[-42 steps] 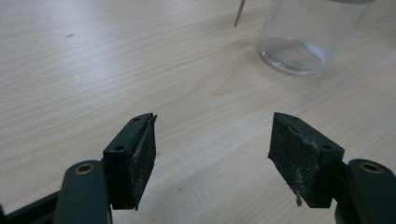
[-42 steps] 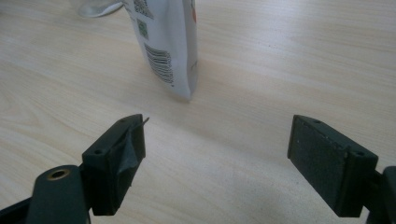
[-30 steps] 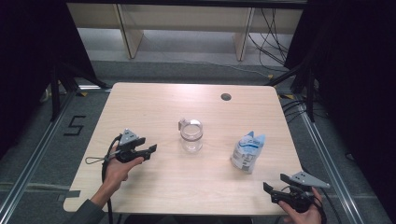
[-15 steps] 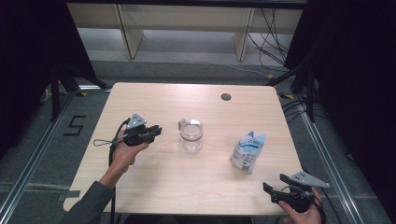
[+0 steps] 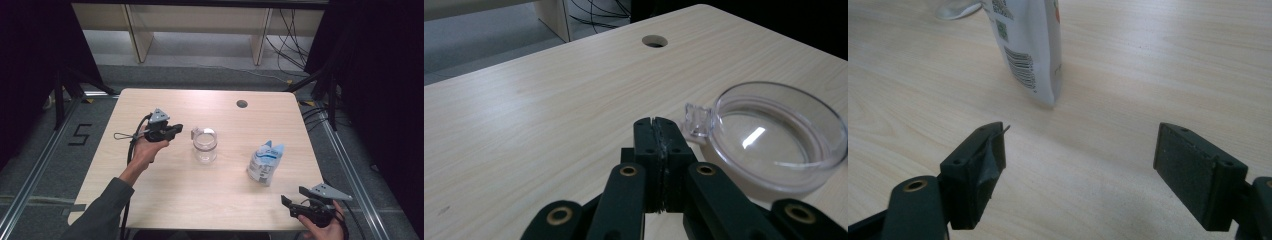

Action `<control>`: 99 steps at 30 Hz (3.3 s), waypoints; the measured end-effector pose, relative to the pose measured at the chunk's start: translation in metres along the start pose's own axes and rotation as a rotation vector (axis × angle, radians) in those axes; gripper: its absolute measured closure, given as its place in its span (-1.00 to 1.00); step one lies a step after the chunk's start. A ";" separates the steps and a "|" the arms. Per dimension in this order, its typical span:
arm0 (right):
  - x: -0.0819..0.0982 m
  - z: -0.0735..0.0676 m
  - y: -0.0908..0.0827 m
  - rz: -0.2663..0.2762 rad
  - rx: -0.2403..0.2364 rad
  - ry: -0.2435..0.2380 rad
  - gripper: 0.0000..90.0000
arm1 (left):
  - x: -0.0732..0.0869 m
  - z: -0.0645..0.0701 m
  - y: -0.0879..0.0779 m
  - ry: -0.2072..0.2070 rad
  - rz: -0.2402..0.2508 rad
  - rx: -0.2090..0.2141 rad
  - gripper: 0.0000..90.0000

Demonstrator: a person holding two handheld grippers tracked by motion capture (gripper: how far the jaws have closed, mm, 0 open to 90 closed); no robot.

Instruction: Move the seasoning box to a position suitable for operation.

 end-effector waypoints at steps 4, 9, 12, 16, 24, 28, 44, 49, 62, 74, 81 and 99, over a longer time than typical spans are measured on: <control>-0.001 0.001 0.000 0.002 -0.004 -0.009 -0.50 | -0.009 0.004 0.005 0.014 -0.026 -0.005 0.97; 0.000 0.002 0.000 0.003 0.005 -0.009 -0.50 | -0.015 0.008 0.013 0.032 -0.034 -0.006 0.97; 0.000 0.003 0.000 0.002 0.009 -0.023 -0.50 | -0.019 0.011 0.016 0.056 -0.051 -0.008 0.97; 0.000 0.001 0.001 -0.005 -0.003 -0.006 -0.50 | -0.024 0.017 0.023 0.069 -0.047 0.008 0.98; 0.001 -0.001 0.000 -0.005 -0.002 0.028 -0.50 | -0.024 0.019 0.039 0.097 -0.088 0.011 0.97; 0.000 0.002 0.001 -0.005 -0.004 -0.007 -0.50 | -0.025 0.016 0.042 0.100 -0.085 0.009 0.97; 0.001 0.000 0.002 -0.010 -0.013 0.001 -0.50 | -0.025 0.023 0.043 0.111 -0.102 0.027 0.97; 0.001 -0.002 0.002 -0.015 -0.014 0.020 -0.50 | -0.024 0.022 0.042 0.114 -0.132 0.025 0.97; 0.001 -0.002 0.003 -0.015 -0.012 0.020 -0.50 | -0.019 0.021 0.030 0.107 -0.180 0.017 0.96; 0.001 -0.001 0.003 -0.014 -0.012 0.010 -0.50 | -0.014 0.021 0.018 0.081 -0.171 0.020 0.95; 0.001 -0.003 0.002 -0.015 -0.016 0.031 -0.51 | -0.010 0.024 0.009 0.061 -0.157 0.028 0.94; 0.000 0.001 0.003 -0.008 -0.006 -0.011 -0.51 | -0.007 0.029 -0.006 0.002 -0.152 0.016 0.84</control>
Point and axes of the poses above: each handheld gripper's, and its own axes: y roughly forward along the jaws, x roughly out of its underside, z roughly to its right, the point moved 5 cm from there along y, roughly forward along the jaws, and after that the axes turned 7 degrees about -x, right-handed, at the moved point
